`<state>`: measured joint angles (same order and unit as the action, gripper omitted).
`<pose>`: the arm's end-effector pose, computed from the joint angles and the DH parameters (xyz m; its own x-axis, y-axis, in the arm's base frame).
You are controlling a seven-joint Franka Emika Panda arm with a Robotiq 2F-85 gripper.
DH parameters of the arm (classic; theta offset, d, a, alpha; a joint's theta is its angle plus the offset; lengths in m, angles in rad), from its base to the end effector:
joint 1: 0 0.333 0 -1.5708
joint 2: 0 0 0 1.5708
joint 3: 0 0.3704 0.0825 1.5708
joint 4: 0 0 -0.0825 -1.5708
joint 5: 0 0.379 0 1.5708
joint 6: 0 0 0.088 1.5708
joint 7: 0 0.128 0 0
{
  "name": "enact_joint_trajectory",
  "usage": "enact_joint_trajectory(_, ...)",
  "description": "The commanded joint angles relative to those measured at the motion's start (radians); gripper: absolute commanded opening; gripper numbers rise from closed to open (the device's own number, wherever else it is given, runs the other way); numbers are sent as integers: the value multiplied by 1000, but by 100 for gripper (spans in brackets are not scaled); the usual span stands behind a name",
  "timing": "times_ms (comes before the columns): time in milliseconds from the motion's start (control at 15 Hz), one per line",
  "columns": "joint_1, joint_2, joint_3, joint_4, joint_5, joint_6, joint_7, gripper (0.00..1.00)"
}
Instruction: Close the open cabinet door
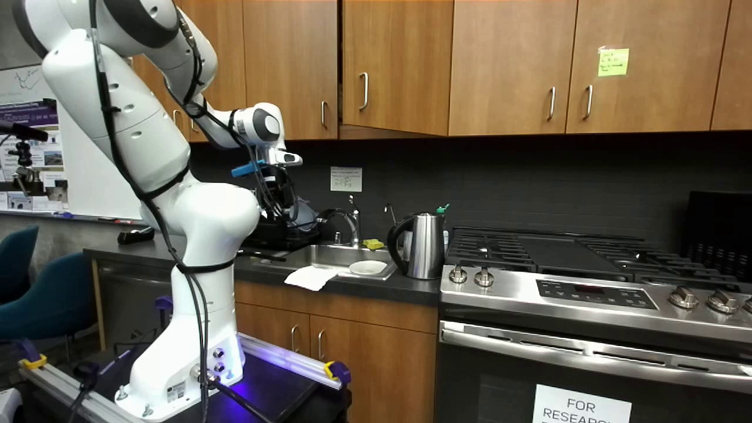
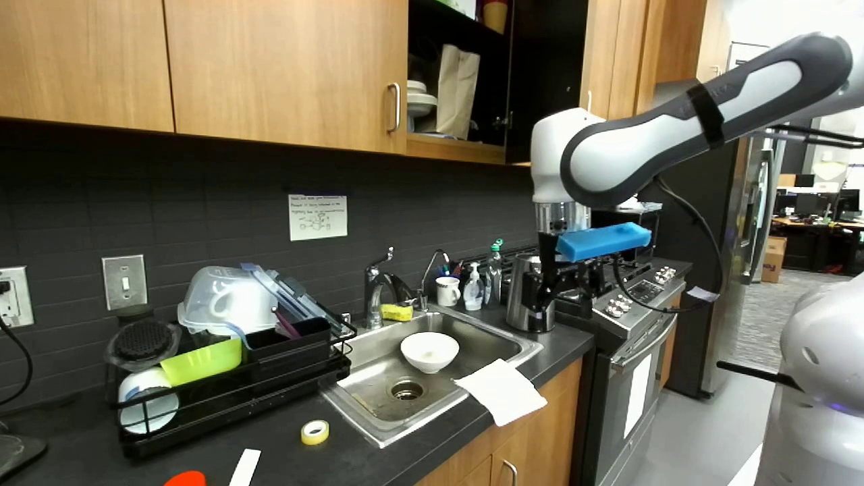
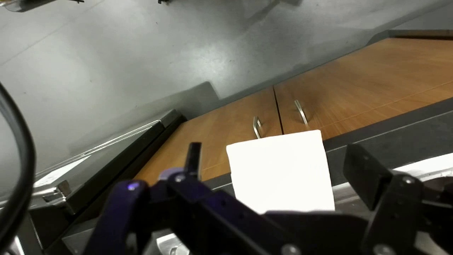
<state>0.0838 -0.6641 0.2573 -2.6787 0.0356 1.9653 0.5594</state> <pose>0.2796 0.1052 0.4484 0.9581 -0.2862 0.0133 -0.2852 -0.9483 0.1394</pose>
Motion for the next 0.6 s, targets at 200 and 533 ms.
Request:
enact_joint_trajectory(200,-23,-203,17,-99,17,26,96,100)
enact_joint_trajectory(533,-62,-327,10,-96,-3,2,117,100)
